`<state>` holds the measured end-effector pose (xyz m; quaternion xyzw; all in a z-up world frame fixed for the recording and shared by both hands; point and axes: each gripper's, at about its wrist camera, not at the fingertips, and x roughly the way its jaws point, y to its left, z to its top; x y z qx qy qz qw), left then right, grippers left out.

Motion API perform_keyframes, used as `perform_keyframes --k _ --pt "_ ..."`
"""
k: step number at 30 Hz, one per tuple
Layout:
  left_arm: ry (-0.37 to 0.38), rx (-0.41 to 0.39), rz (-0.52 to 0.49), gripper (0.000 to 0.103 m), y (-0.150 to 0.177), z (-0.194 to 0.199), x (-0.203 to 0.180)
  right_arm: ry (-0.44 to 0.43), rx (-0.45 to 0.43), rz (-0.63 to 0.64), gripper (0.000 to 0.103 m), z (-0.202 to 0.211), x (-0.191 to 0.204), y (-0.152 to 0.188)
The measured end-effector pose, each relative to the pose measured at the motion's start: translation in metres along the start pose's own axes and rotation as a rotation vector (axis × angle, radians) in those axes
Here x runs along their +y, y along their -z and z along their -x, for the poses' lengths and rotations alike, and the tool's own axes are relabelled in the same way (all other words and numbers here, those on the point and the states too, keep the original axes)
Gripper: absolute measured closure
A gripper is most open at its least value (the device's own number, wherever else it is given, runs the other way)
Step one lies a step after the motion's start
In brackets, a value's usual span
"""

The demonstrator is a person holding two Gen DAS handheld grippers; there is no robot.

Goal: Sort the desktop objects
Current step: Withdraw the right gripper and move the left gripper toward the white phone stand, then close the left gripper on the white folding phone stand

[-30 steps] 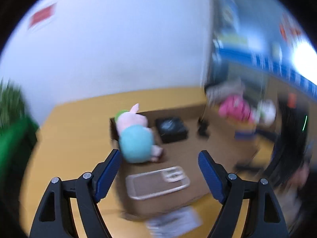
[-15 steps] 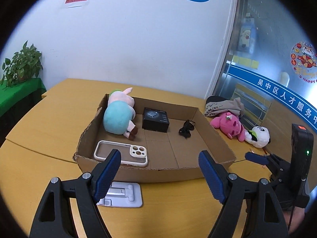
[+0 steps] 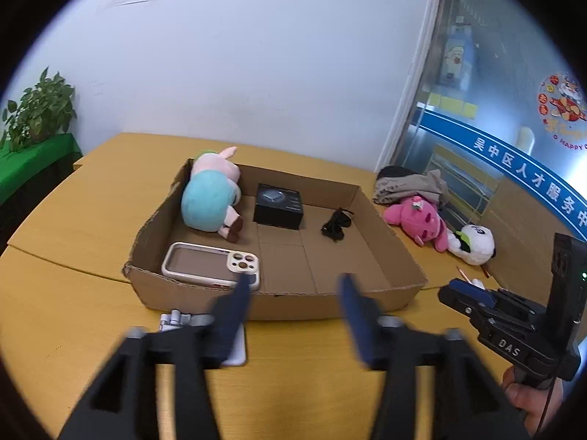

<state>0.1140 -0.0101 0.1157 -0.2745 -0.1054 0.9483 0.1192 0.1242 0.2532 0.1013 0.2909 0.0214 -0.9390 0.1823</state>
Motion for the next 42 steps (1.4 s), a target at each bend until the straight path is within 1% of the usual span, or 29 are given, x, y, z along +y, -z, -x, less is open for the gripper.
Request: perform_keyframes --k 1,2,3,4,5,7,10,13,21,27,30,33,35,39,40,42 --pt "-0.007 -0.024 0.012 0.033 0.001 0.002 0.002 -0.001 -0.004 0.003 0.070 -0.001 0.000 0.000" --pt "-0.005 -0.036 0.017 0.033 0.001 0.003 0.004 0.002 -0.006 0.006 0.049 -0.001 0.000 0.000" --pt "-0.004 -0.034 0.016 0.033 0.001 0.003 0.005 0.005 -0.009 0.004 0.015 -0.002 0.000 0.000" --pt "-0.009 -0.028 0.012 0.033 0.001 0.002 0.006 0.009 -0.014 -0.004 0.003 -0.003 -0.001 0.000" --pt "-0.021 -0.023 0.006 0.033 0.001 0.000 0.006 0.014 -0.024 -0.009 0.000 -0.003 -0.002 -0.001" --pt "-0.029 -0.017 0.002 0.033 0.001 -0.002 0.008 0.018 -0.029 -0.013 0.000 -0.005 -0.002 -0.002" --pt "-0.019 -0.006 0.015 0.033 0.002 -0.006 0.011 0.028 -0.015 -0.003 0.000 -0.011 -0.001 -0.003" --pt "-0.034 -0.003 0.009 0.033 0.003 -0.008 0.012 0.021 -0.003 -0.004 0.000 -0.016 -0.002 -0.002" --pt "-0.025 0.004 -0.010 0.033 0.006 -0.011 0.014 0.034 0.020 -0.009 0.000 -0.025 -0.003 -0.002" --pt "-0.025 0.025 0.001 0.033 0.007 -0.016 0.021 0.028 0.035 -0.006 0.000 -0.029 0.000 0.001" --pt "-0.032 0.039 0.003 0.033 0.009 -0.019 0.028 0.008 0.057 -0.018 0.000 -0.036 0.000 0.004" --pt "-0.057 0.077 0.021 0.033 0.011 -0.025 0.044 -0.026 0.094 -0.014 0.000 -0.046 0.005 0.010" --pt "-0.056 0.107 0.048 0.033 0.014 -0.031 0.059 -0.065 0.137 -0.016 0.000 -0.058 0.010 0.016" --pt "-0.035 0.203 0.119 0.033 0.023 -0.051 0.094 -0.140 0.233 -0.002 0.000 -0.083 0.027 0.033" --pt "-0.025 0.226 0.129 0.033 0.027 -0.056 0.100 -0.156 0.256 0.002 0.000 -0.090 0.033 0.036" --pt "-0.030 0.266 0.135 0.033 0.035 -0.067 0.109 -0.180 0.289 0.009 0.000 -0.099 0.042 0.041"
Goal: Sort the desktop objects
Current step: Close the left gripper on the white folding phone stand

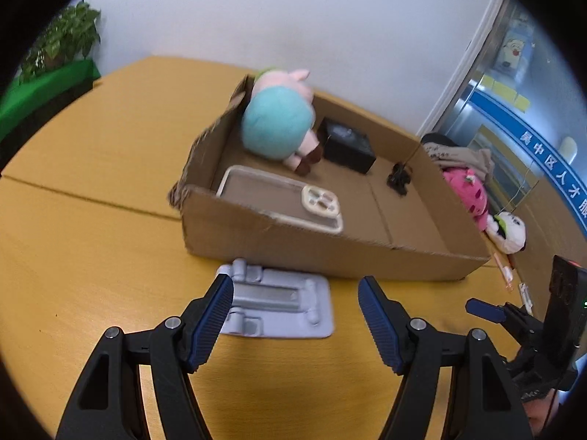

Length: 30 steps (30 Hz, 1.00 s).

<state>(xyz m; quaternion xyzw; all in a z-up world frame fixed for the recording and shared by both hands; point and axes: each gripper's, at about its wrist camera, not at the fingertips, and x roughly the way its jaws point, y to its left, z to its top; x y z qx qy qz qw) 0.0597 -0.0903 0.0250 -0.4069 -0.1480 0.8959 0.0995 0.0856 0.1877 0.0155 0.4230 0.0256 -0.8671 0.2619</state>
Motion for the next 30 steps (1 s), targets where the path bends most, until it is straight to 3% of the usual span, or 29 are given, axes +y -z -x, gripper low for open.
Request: perform_keyframes --k 4,8,10,13,16,23,26,27,28,30 --pt "0.002 0.080 0.004 0.035 0.007 -0.026 0.013 -0.043 0.052 0.040 0.000 -0.017 0.017 0.005" --pt "-0.027 0.076 -0.024 0.046 0.010 -0.032 0.014 -0.063 0.085 0.050 0.000 -0.027 0.024 0.010" --pt "-0.029 0.082 -0.029 0.071 0.011 -0.032 0.017 -0.062 0.098 0.056 0.000 -0.030 0.026 0.013" --pt "0.043 0.105 0.003 0.095 0.014 -0.033 0.027 -0.075 0.118 0.038 0.000 -0.034 0.024 0.018" --pt "0.076 0.106 0.017 0.094 0.018 -0.033 0.029 -0.080 0.126 0.035 0.000 -0.036 0.023 0.020" --pt "0.058 0.131 -0.050 0.094 0.024 -0.031 0.010 -0.095 0.089 -0.035 0.000 -0.040 0.010 0.015" --pt "0.008 0.156 -0.042 0.077 0.025 -0.035 0.005 -0.093 0.075 -0.081 0.000 -0.049 0.004 0.006" --pt "-0.002 0.165 -0.033 0.062 0.026 -0.035 0.004 -0.098 0.070 -0.085 0.000 -0.052 0.005 0.002" --pt "0.002 0.170 -0.026 0.054 0.027 -0.034 0.004 -0.099 0.064 -0.083 0.000 -0.055 0.006 0.000" --pt "0.015 0.171 -0.017 0.053 0.031 -0.033 0.002 -0.076 0.052 -0.051 0.000 -0.064 0.013 -0.006"
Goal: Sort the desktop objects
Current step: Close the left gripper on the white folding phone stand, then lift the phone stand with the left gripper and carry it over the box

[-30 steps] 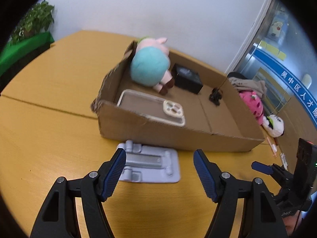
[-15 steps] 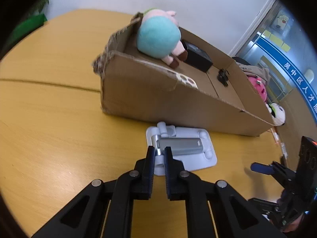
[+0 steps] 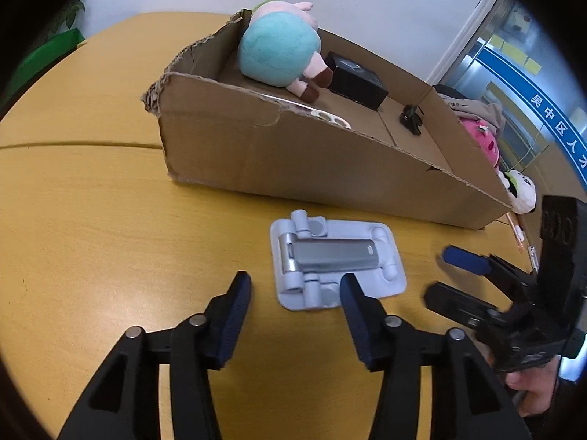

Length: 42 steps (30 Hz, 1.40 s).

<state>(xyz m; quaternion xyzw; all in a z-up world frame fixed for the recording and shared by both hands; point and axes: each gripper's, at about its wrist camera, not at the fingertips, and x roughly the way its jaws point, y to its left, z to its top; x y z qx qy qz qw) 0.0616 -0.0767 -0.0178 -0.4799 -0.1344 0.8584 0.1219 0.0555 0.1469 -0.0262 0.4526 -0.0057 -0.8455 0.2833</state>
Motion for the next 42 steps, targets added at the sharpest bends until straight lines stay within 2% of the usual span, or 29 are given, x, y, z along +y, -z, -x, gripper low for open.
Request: perform_keyframes --k 2,4,5,7,10,12,14,22,29,33,42 --pt "0.008 0.014 -0.001 0.053 0.003 -0.004 -0.004 0.023 -0.012 0.039 0.000 -0.009 0.009 -0.004" --pt "-0.009 0.015 -0.007 0.062 0.006 -0.008 -0.007 0.041 -0.012 0.063 0.000 -0.020 0.016 -0.005" --pt "-0.018 0.014 -0.004 0.063 0.007 -0.009 -0.006 0.045 -0.011 0.065 0.001 -0.024 0.016 -0.005" --pt "0.000 -0.001 0.025 0.077 0.008 -0.008 0.000 0.059 -0.011 0.071 0.004 -0.030 0.017 -0.006" --pt "0.039 -0.005 0.064 0.078 0.009 -0.007 0.008 0.067 -0.011 0.092 0.016 -0.030 0.021 -0.005" --pt "0.024 -0.012 0.046 0.078 0.010 -0.007 0.005 0.045 -0.016 0.103 0.036 -0.029 0.024 -0.004" --pt "0.006 -0.015 0.038 0.078 0.010 -0.008 0.002 0.003 -0.018 0.098 0.049 -0.028 0.028 -0.002" --pt "-0.008 -0.038 0.007 0.078 0.018 0.004 -0.003 -0.034 -0.051 0.065 0.055 -0.014 0.027 0.014" --pt "-0.012 -0.115 -0.044 0.078 0.016 0.035 -0.025 -0.048 -0.148 0.086 0.056 0.022 0.037 0.023" --pt "-0.017 -0.165 -0.092 0.078 0.009 0.051 -0.043 -0.033 -0.217 0.101 0.057 0.046 0.039 0.017" --pt "0.021 -0.258 -0.185 0.078 -0.022 0.077 -0.092 0.014 -0.406 0.099 0.058 0.111 0.028 -0.004"
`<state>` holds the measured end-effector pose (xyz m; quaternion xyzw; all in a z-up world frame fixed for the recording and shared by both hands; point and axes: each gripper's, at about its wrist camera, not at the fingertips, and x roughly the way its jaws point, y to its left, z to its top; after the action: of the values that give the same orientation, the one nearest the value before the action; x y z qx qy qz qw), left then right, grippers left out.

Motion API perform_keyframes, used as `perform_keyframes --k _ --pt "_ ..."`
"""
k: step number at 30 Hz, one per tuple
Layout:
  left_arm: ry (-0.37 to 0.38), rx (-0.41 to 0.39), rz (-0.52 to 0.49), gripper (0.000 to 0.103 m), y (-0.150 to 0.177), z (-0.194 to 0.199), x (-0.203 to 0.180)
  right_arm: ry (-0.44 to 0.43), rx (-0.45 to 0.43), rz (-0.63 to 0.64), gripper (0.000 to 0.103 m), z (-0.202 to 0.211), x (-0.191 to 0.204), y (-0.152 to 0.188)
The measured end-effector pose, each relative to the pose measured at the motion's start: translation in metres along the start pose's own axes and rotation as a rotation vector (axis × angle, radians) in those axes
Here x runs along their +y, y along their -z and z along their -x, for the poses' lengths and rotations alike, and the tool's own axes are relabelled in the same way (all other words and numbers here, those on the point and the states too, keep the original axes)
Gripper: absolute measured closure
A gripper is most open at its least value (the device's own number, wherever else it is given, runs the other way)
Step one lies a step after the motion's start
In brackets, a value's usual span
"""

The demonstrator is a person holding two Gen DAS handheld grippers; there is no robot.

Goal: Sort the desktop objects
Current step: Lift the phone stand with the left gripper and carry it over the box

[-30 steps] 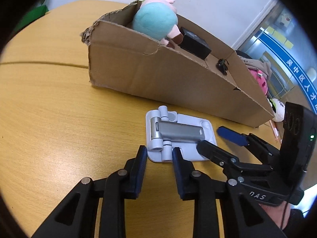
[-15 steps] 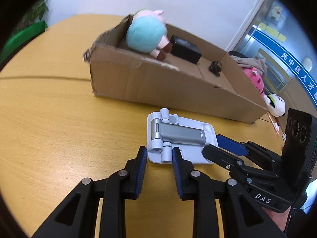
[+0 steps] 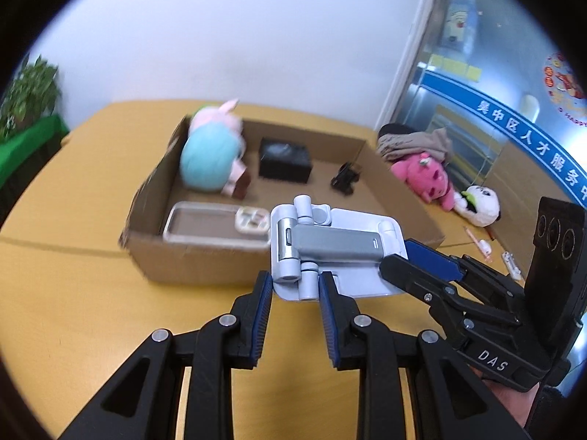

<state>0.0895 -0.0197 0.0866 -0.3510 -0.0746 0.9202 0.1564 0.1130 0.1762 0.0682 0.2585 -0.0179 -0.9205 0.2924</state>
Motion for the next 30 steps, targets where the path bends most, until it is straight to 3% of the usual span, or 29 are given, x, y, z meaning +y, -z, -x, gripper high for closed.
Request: perform_keyframes --k 14,30 --pt "0.006 -0.092 -0.114 0.078 -0.053 0.004 -0.052 0.067 -0.123 0.004 0.058 0.040 -0.023 -0.044" --pt "0.012 -0.148 -0.174 0.078 -0.107 -0.010 -0.064 0.116 -0.168 0.022 0.058 0.033 -0.041 -0.098"
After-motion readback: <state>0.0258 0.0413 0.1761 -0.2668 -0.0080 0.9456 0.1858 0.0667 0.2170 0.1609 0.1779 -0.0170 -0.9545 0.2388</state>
